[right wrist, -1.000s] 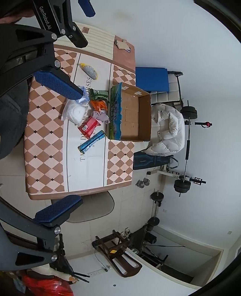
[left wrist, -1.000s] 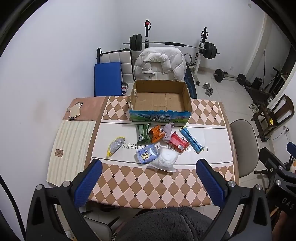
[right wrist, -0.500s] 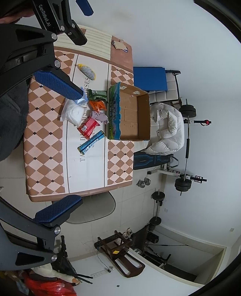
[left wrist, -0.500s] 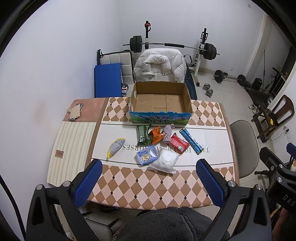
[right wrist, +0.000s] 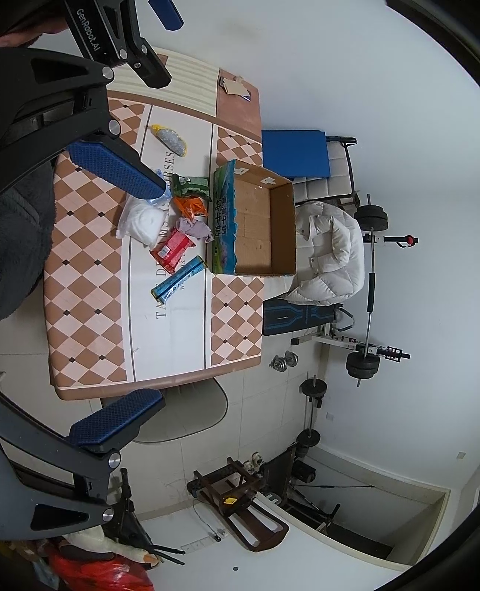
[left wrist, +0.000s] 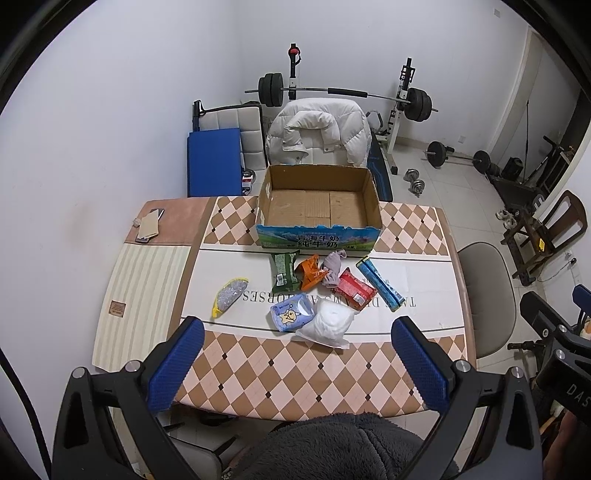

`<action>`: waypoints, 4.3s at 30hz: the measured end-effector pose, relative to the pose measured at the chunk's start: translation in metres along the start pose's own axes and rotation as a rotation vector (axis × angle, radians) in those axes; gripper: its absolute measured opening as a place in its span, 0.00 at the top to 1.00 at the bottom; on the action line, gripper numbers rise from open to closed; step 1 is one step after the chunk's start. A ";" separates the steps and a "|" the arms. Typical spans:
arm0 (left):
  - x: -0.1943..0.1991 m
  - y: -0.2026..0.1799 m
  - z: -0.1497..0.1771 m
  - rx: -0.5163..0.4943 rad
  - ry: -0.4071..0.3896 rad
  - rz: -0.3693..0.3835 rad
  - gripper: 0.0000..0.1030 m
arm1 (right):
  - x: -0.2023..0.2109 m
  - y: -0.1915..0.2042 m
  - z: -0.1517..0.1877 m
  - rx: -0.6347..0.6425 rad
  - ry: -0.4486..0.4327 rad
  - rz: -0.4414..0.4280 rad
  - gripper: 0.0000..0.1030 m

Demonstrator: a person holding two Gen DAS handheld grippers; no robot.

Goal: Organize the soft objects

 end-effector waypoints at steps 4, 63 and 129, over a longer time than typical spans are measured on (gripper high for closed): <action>-0.001 -0.001 -0.002 0.001 0.001 -0.001 0.00 | 0.000 0.000 -0.002 -0.001 0.000 0.002 0.00; -0.224 0.046 0.027 -0.198 0.187 -0.247 0.00 | -0.270 0.044 0.067 -0.129 0.431 -0.140 0.00; -0.483 -0.049 0.092 -0.764 0.528 -0.003 0.20 | -0.489 0.187 0.283 -0.250 0.871 0.008 0.11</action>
Point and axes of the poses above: each gripper's, at about its wrist camera, not at the fingertips, and x roughly against the way its jaws point, y to its left, z to its underside, the point moved 7 cm from there along -x, roughly the way its jaws point, and after that the axes turned 8 degrees about -z, right-handed, at the moved point
